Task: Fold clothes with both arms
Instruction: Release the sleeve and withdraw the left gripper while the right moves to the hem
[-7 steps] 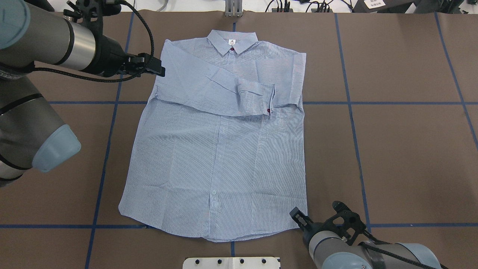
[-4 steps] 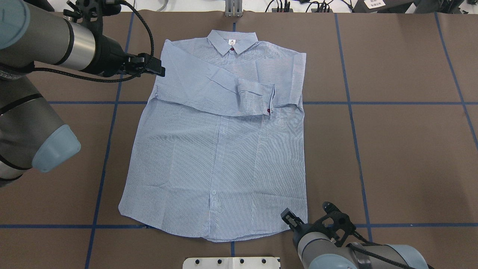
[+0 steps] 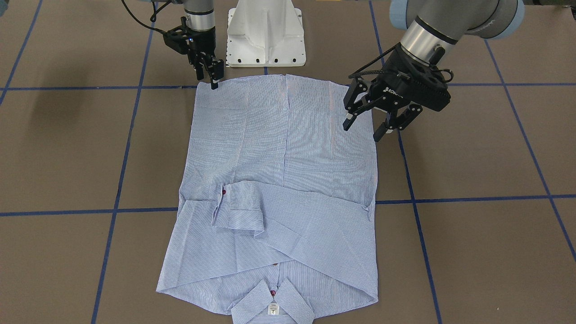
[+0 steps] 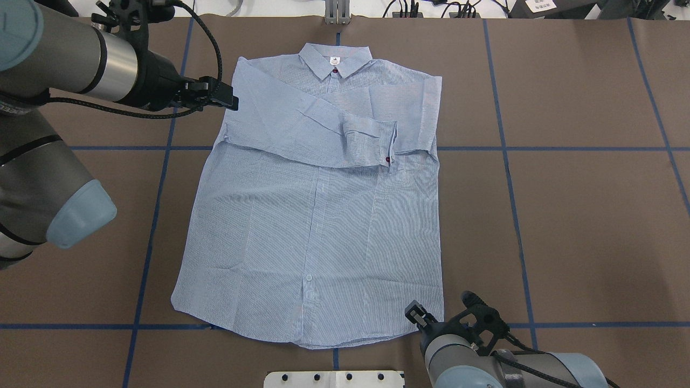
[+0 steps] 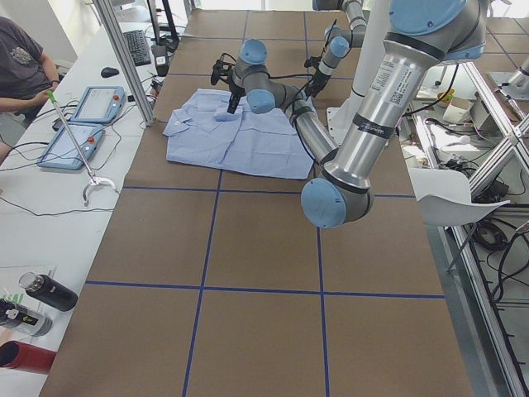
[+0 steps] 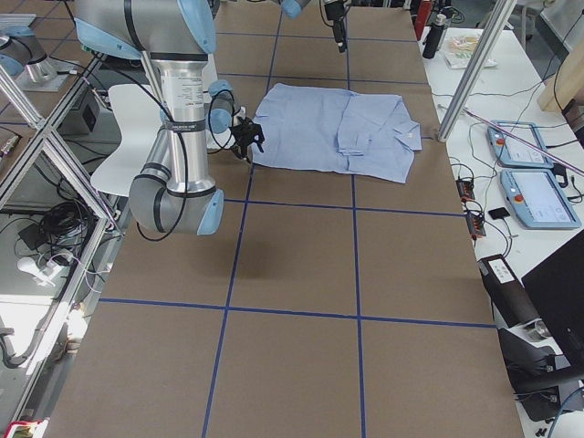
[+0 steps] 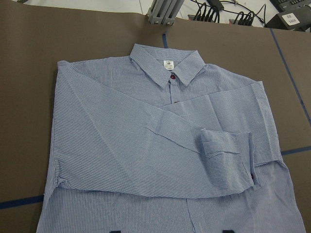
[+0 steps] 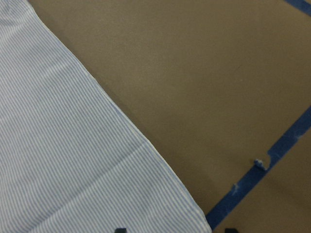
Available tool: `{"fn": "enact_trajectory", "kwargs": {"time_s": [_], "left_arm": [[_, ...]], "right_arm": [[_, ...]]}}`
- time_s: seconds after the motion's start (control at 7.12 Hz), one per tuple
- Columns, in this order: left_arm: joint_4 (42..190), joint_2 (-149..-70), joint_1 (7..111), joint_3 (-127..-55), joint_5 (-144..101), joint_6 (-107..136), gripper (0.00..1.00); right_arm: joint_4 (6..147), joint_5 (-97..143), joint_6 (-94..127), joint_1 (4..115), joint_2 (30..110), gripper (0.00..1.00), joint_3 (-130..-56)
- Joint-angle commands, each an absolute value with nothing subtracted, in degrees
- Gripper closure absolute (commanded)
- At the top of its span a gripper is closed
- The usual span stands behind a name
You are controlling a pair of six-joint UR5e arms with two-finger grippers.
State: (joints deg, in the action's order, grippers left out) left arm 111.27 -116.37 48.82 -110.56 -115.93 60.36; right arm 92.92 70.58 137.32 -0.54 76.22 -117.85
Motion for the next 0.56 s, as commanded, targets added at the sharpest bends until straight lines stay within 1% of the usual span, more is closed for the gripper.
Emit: {"fn": "enact_trajectory", "kwargs": {"time_s": [0.0,0.14,0.28,0.42], "left_arm": [[111.27,-116.37,48.69,-110.57,-115.93,61.08,0.24],[111.27,-116.37,48.69,-110.48,-115.93,61.08,0.24],[111.27,-116.37,48.69,-110.48,-115.93,61.08,0.24],[111.27,-116.37,48.6,-110.48,-115.93,61.17,0.24]], "right_arm": [[93.08,70.58,137.37,-0.27,76.29,0.49,-117.69],[93.08,70.58,137.63,-0.18,76.12,0.88,-117.77],[93.08,70.58,137.64,-0.18,76.2,1.0,-117.77],[93.08,70.58,137.64,-0.09,76.38,1.0,-118.21]]}}
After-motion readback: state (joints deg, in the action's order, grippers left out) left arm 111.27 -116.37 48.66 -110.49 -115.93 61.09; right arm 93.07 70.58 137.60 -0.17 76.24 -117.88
